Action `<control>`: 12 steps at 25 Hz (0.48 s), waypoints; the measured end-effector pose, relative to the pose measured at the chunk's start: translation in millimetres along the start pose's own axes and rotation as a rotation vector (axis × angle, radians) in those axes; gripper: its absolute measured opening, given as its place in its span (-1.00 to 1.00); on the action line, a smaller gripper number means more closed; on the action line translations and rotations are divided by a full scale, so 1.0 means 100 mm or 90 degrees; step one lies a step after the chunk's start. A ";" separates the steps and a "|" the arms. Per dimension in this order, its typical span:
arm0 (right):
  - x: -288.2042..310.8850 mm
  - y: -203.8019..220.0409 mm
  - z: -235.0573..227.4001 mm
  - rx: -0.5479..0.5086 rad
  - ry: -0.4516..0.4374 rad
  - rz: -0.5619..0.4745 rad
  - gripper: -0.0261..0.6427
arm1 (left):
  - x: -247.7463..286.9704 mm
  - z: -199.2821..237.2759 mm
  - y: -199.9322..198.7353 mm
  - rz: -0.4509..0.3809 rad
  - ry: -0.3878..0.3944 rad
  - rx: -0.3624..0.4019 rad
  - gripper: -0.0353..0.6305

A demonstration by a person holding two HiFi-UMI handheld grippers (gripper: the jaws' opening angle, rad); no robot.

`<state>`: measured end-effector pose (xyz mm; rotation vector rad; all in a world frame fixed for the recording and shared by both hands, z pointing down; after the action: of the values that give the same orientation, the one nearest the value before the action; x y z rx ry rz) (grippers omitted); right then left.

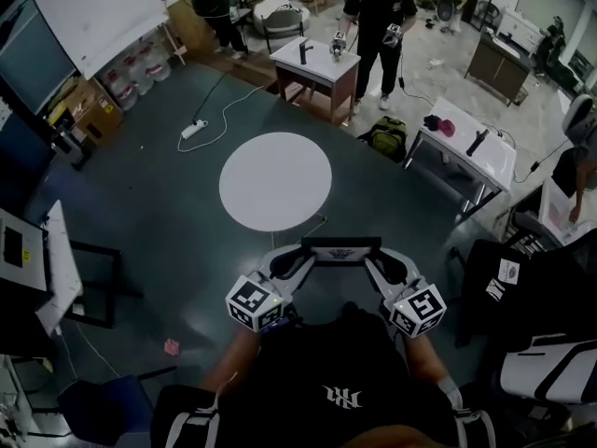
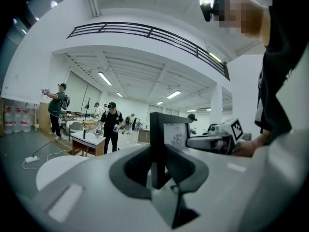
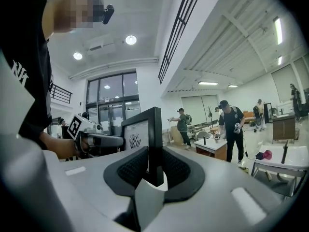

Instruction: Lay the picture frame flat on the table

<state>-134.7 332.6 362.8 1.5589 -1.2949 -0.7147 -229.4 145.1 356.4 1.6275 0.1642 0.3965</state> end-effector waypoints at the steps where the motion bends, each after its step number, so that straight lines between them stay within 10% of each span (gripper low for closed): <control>1: 0.03 -0.07 -0.11 0.002 -0.009 0.002 -0.68 | 0.10 0.03 -0.04 0.005 -0.009 -0.001 -0.66; 12: 0.24 -0.45 -1.16 0.013 -0.134 0.032 -0.68 | 0.97 0.03 -0.26 0.047 -0.131 -0.005 -0.66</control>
<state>-8.4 343.8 367.8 1.4912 -1.4941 -0.8534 -135.0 177.7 345.4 1.6593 -0.0522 0.2827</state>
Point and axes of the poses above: the fingertips, and each gripper's own axes: x forward along the fingers, z to its left, y out of its underside, the point moved 6 cm from there along -x, backward along the fingers, and after that the axes turned 13 degrees about x, right-handed, at the moved point
